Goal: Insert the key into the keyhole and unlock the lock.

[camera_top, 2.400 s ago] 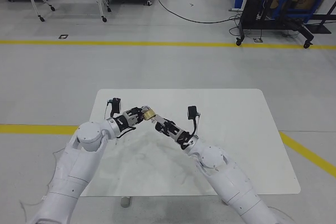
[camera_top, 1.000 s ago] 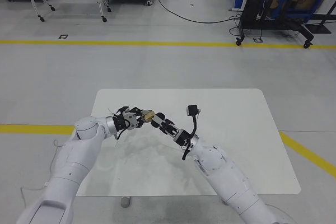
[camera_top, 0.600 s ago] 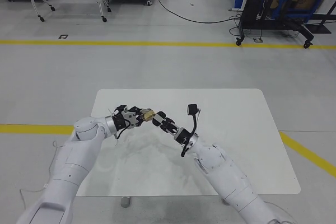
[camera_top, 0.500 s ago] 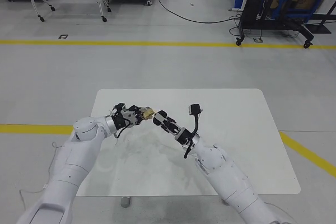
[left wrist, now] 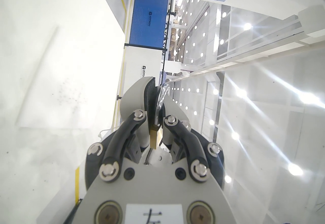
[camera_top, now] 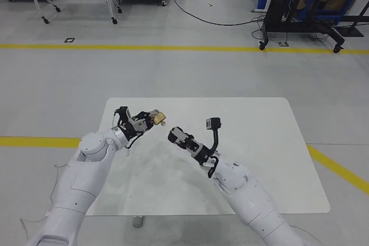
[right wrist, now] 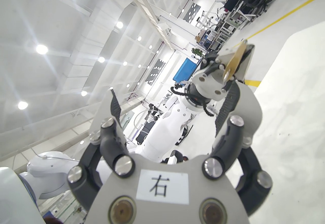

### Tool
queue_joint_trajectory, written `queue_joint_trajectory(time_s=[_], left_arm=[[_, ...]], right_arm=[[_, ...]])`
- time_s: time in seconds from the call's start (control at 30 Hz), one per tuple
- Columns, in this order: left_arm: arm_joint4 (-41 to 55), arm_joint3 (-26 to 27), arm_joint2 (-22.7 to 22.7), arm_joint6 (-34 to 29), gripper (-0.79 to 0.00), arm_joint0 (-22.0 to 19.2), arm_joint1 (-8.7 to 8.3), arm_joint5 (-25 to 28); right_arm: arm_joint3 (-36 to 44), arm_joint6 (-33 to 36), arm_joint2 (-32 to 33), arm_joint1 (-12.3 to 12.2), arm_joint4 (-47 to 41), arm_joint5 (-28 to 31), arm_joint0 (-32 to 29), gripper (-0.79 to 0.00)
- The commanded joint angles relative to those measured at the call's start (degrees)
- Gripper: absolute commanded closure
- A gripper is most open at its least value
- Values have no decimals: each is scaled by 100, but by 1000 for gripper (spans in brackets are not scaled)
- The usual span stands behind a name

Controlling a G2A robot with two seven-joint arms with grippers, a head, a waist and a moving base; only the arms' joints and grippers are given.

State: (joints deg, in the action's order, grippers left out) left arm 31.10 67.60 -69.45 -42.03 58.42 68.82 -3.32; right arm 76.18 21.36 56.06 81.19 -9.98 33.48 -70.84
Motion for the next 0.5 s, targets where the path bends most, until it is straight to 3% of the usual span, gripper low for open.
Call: queue_joint_trajectory(time_s=[0.0, 0.03, 0.07, 0.1, 0.13, 0.17, 0.2, 0.37, 0.47], left_arm=[[-136, 132, -6, 74, 0, 68, -9, 89], [-201, 196, -9, 107, 0, 97, -14, 140], [-252, 254, -6, 119, 0, 129, -17, 185], [-240, 298, -15, 111, 0, 156, -18, 223], [-228, 326, -20, 81, 0, 177, -19, 253], [-263, 342, -27, 70, 0, 185, -23, 278], [-281, 362, -31, 61, 0, 193, -25, 302], [-475, 428, -35, 38, 0, 212, -38, 445], [-708, 486, -30, 124, 0, 225, -48, 557]], right_arm=[[-94, 495, -55, 7, -951, -369, 12, -785], [-166, 671, -56, 5, -1114, -526, 49, -785], [-233, 755, -52, 4, -1172, -637, 83, -668], [-276, 796, -60, 9, -1265, -740, 95, -489], [-313, 821, -66, 13, -1300, -810, 116, -456], [-346, 814, -67, 19, -1337, -850, 128, -508], [-360, 809, -73, 28, -1424, -871, 128, -413], [-517, 970, -92, 68, -1846, -926, 181, -135], [-626, 935, -110, 88, -1852, -911, 228, -80]])
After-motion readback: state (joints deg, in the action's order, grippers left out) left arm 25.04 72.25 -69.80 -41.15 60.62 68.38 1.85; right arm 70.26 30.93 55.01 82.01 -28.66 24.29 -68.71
